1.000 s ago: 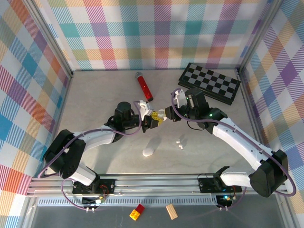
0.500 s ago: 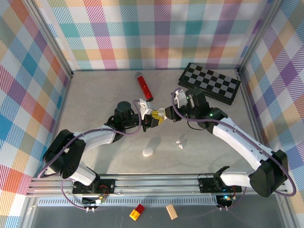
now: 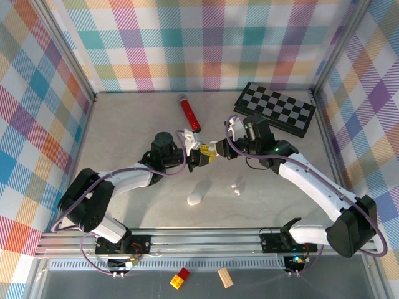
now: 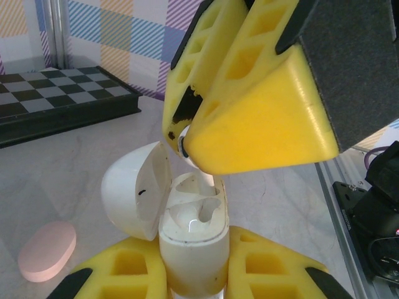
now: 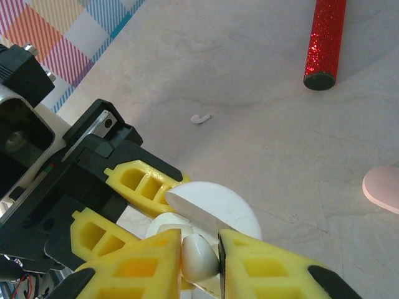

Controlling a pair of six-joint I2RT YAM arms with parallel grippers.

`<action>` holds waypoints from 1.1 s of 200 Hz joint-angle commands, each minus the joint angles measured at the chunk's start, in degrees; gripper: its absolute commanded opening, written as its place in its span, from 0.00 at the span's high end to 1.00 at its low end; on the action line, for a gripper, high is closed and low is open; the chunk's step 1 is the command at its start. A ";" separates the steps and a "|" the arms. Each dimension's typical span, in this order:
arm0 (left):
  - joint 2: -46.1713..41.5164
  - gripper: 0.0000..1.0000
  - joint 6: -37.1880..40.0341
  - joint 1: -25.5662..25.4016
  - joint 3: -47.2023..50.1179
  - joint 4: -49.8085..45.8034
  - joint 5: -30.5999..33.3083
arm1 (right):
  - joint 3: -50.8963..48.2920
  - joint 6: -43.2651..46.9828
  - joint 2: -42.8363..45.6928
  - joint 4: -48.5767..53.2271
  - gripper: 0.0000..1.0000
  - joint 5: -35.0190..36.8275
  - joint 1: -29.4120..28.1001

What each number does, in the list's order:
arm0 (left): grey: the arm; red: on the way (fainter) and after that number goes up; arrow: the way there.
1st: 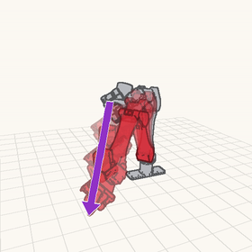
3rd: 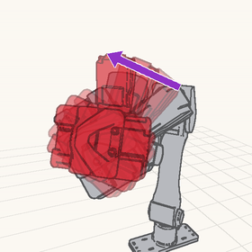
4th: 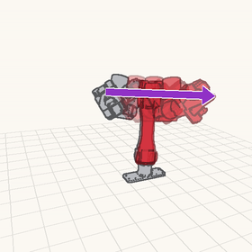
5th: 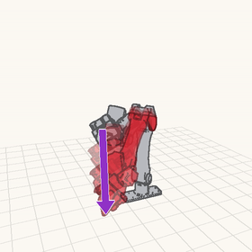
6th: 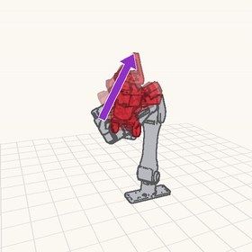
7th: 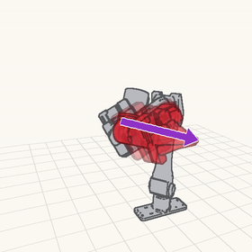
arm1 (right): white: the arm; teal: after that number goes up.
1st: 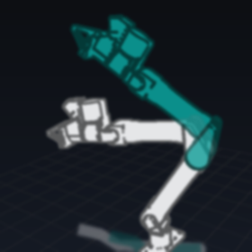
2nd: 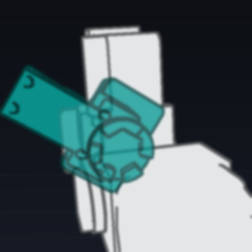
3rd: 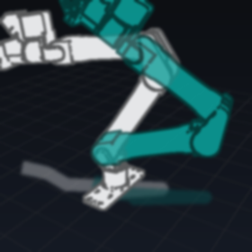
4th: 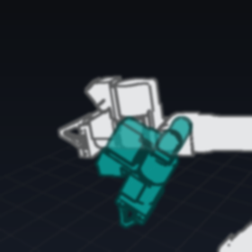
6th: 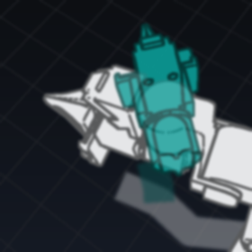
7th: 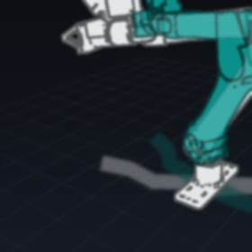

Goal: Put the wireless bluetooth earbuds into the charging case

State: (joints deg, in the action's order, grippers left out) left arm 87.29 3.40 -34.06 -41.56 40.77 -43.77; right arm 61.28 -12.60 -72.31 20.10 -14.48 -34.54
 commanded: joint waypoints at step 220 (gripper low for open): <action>0.69 0.92 -0.77 -0.39 -0.45 6.37 -1.60 | 6.38 -1.96 0.44 4.83 0.46 4.81 -0.08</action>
State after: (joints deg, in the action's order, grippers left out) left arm 87.59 2.57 -34.11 -41.56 43.83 -43.72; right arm 64.36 -13.67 -71.40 23.22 -11.49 -34.61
